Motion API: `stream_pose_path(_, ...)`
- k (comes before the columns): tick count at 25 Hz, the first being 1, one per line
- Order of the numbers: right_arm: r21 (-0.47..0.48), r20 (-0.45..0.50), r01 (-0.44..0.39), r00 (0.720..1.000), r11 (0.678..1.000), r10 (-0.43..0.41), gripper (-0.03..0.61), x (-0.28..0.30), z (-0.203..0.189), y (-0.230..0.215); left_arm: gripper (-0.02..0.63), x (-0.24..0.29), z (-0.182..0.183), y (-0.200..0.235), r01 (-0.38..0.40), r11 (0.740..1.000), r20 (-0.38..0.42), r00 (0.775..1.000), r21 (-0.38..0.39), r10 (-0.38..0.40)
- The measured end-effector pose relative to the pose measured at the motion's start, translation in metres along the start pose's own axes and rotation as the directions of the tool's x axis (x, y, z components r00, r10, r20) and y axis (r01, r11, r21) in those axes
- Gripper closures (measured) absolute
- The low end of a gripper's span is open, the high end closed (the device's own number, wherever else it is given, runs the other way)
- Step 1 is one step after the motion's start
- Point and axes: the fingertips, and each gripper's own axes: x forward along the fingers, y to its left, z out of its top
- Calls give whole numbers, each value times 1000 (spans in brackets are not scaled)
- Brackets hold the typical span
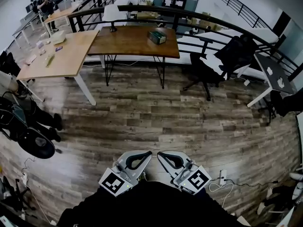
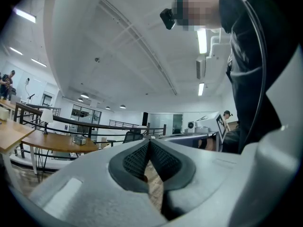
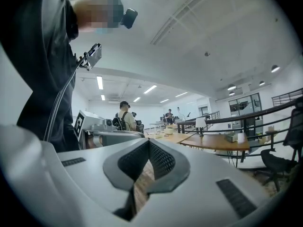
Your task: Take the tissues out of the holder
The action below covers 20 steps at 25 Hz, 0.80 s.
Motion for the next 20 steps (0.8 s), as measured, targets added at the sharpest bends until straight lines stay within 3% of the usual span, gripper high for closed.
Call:
stream_pose_path(8,30,-9,14,1000,999,-14,574,31,-1,-9,603,-5,2,30,44,999,15,999,-27,-43)
stream_pose_path(20,25,-14,23,1000,999,-23,574,46,-5,-41,603,17,-1,63,12,999,-3,1000,-32,-13)
